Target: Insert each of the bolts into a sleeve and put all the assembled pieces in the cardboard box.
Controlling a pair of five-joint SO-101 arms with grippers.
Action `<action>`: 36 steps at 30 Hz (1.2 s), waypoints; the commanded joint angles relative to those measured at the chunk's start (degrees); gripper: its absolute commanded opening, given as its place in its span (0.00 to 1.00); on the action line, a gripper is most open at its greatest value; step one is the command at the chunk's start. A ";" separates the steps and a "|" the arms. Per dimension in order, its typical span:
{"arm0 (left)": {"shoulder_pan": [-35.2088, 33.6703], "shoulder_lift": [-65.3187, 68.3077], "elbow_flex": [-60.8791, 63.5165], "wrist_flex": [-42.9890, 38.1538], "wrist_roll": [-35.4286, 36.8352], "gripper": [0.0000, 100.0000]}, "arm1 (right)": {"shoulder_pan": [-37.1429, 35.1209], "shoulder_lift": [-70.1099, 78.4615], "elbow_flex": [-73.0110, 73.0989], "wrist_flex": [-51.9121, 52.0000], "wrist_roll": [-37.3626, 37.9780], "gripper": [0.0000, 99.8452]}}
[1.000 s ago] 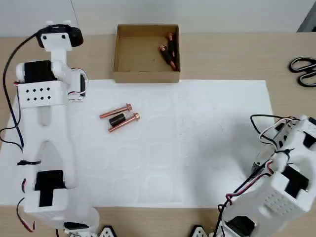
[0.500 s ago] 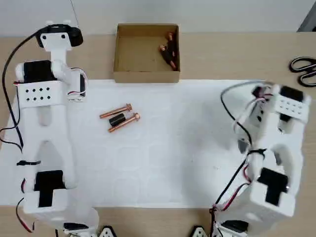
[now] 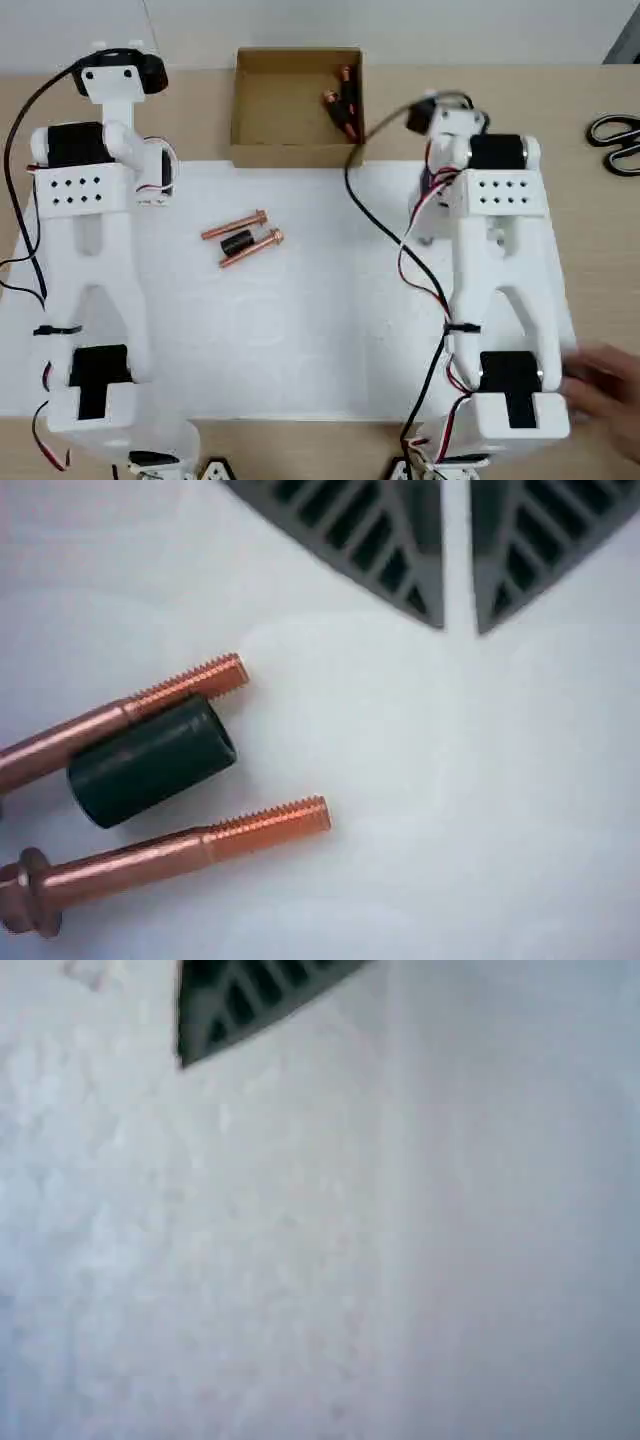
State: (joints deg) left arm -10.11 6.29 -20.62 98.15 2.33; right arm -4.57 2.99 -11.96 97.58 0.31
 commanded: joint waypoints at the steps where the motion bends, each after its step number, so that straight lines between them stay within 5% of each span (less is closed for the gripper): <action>1: 0.44 -2.99 -0.48 -0.26 0.00 0.01 | -1.19 -2.59 -7.03 0.48 0.00 0.37; 26: 0.44 -2.99 -0.57 -0.26 0.00 0.01 | -1.80 -2.42 -7.38 -5.32 -0.09 0.37; 31: 0.44 -2.99 -0.57 -0.26 0.00 0.01 | -15.43 0.04 -6.95 -3.21 1.14 0.37; 36: 0.44 -2.99 -0.57 -0.18 0.00 0.01 | -25.98 1.10 -6.86 0.75 18.29 0.37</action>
State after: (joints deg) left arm -10.11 6.29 -20.62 98.15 2.33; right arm -26.20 4.40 -16.88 96.09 9.54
